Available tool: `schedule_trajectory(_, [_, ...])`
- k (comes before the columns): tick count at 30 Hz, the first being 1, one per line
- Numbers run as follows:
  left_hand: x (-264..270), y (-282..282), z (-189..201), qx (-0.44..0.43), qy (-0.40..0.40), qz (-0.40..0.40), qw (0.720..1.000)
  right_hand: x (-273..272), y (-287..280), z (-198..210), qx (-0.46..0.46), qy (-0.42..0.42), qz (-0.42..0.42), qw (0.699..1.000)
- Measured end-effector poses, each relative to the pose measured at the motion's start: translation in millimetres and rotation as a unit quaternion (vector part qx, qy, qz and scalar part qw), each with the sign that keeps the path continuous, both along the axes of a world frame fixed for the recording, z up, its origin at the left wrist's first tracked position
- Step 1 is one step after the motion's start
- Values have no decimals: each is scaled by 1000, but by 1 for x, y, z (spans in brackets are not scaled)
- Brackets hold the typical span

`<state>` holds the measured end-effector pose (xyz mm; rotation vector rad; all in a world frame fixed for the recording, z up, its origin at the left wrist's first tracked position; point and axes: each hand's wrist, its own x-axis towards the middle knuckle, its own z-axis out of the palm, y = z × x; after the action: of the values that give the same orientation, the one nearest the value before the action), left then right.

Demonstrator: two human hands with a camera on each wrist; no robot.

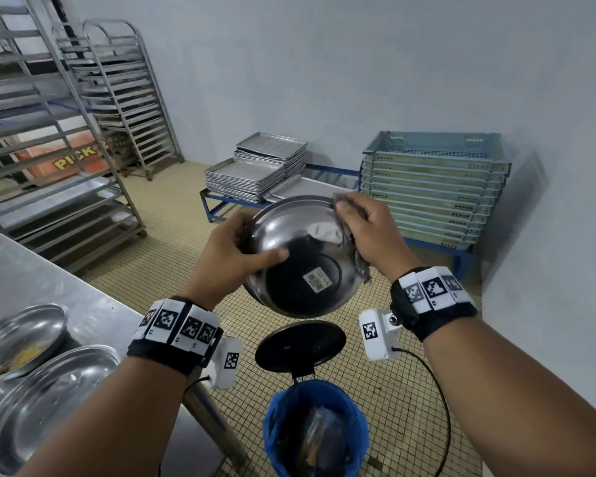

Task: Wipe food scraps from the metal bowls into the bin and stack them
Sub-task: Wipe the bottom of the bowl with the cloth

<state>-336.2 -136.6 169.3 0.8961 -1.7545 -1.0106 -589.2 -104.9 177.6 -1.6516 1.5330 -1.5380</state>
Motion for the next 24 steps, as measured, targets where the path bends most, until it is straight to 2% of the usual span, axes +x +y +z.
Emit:
schedule_trajectory(3, [-4,-3,7,-24,-103,-14,994,5,-2,6,-3,87,23,996])
schedule_trajectory(6, [-10,-2,13,-41,-140,-33,989,14,-2,6,-12,159,31,987])
schedule_trajectory(8, [-11,-1,13,-50,-128,-30,990,16,-1,4,-25,158,31,987])
schedule_trajectory(12, [-3,-1,7,-27,-46,0,999,7,0,-12,-3,58,6,998])
schedule_trajectory(14, [0,-1,6,-20,-25,6,999,4,-1,-19,11,36,-13,999])
schedule_trajectory(17, [-4,1,6,-21,-34,-4,999,11,-5,-14,-15,58,-17,998])
schedule_trajectory(21, [-10,4,4,-23,-26,-16,999,24,-5,-5,-61,168,-9,984])
schedule_trajectory(22, [-9,4,4,-23,-16,-11,1000,22,-6,-7,-59,161,-14,985])
schedule_trajectory(24, [-5,5,4,-21,8,0,1000,15,-4,-14,-24,89,-20,996])
